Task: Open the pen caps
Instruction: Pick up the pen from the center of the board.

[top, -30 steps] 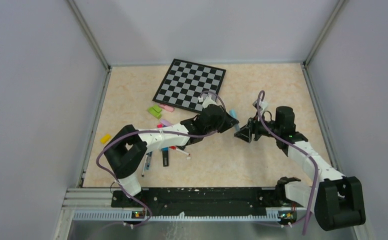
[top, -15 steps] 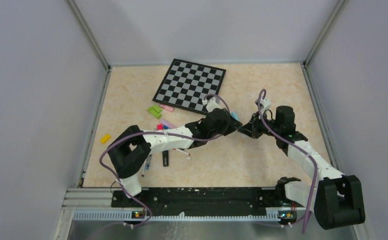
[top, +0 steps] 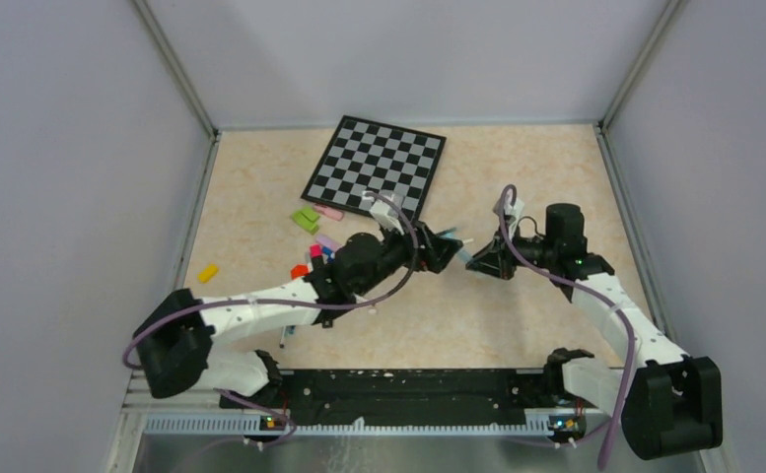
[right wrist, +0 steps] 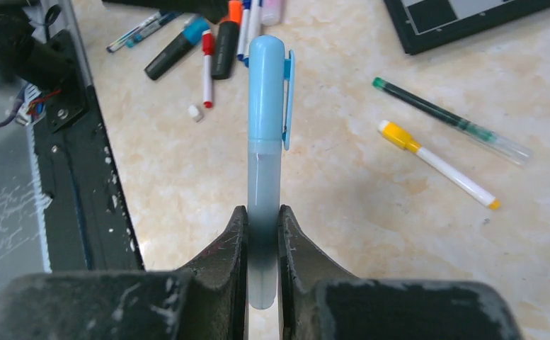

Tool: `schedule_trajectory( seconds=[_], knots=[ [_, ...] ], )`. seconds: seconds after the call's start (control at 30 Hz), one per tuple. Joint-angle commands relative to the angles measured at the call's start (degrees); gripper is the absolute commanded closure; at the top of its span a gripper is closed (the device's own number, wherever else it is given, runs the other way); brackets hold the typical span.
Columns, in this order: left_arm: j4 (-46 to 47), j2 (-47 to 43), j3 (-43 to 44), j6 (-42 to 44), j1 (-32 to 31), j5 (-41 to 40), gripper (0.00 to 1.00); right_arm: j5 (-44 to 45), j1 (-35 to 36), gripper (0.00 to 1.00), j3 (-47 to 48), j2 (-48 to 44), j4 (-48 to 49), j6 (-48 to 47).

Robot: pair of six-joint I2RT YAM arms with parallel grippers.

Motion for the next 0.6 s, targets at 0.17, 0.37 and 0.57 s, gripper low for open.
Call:
schedule_trajectory(
  seconds=[0.17, 0.37, 0.57],
  knots=[
    [16.0, -20.5, -16.4, 24.0, 0.7, 11.0, 0.01, -11.7, 0.4, 1.0, 3.3, -1.5, -10.2, -15.2],
    [15.8, -26.1, -19.8, 39.6, 0.8, 23.5, 0.01, -16.4, 0.4, 1.0, 2.9, -1.9, -15.3, -23.4],
    [16.0, -24.8, -19.3, 45.7, 0.8, 31.5, 0.01, -18.0, 0.4, 1.0, 0.9, -4.2, -18.8, -32.5]
  ],
)
